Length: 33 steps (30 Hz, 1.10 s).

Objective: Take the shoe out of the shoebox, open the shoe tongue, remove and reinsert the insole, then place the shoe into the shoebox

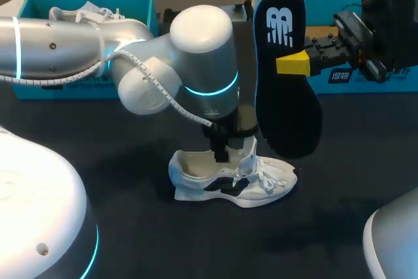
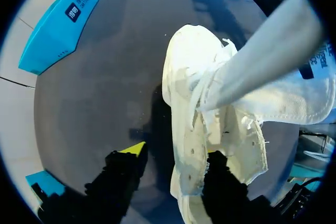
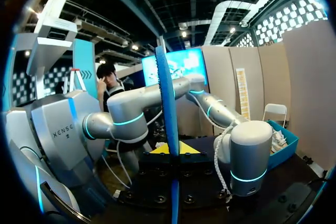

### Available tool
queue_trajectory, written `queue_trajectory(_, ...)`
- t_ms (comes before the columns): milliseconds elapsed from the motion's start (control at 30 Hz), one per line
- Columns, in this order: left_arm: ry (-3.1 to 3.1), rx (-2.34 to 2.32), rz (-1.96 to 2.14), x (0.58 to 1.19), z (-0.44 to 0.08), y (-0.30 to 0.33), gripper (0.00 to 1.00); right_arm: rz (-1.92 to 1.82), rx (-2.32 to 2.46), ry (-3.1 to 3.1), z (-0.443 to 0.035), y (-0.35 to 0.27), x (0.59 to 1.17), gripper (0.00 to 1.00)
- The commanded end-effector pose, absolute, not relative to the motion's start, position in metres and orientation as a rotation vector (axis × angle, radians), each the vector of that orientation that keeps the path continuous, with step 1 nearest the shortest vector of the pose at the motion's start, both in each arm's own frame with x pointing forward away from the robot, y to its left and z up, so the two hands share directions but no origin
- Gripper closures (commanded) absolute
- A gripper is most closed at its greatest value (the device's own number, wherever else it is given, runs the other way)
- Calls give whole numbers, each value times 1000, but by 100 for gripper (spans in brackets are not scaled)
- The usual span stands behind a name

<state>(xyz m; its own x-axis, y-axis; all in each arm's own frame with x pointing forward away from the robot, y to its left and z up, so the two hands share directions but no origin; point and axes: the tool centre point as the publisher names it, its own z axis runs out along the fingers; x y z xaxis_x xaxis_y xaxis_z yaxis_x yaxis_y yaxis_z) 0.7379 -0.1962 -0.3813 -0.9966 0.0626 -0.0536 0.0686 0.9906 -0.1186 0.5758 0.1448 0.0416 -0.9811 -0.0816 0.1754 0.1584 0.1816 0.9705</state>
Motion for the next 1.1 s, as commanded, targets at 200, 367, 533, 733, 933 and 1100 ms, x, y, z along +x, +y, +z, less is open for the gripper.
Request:
queue_trajectory(200, 3082, 98, -186, 739, -382, -196, 100, -1891, -72, -2264, 42, 148, 579, 100)
queue_trajectory(367, 3083, 175, -212, 733, -374, -193, 100, -1891, -72, -2264, 42, 148, 579, 100)
queue_trajectory(533, 3072, 311, -270, 727, -353, -185, 100, -1891, -72, -2264, 42, 148, 579, 100)
queue_trajectory(733, 3044, 626, -350, 722, -331, -172, 100, -1891, -72, -2264, 42, 148, 579, 100)
queue_trajectory(933, 2818, 1208, -448, 718, -311, -162, 100, -1891, -72, -2264, 42, 148, 579, 100)
queue_trajectory(1100, 2818, 1208, -448, 718, -311, -162, 100, -1891, -72, -2264, 42, 148, 579, 100)
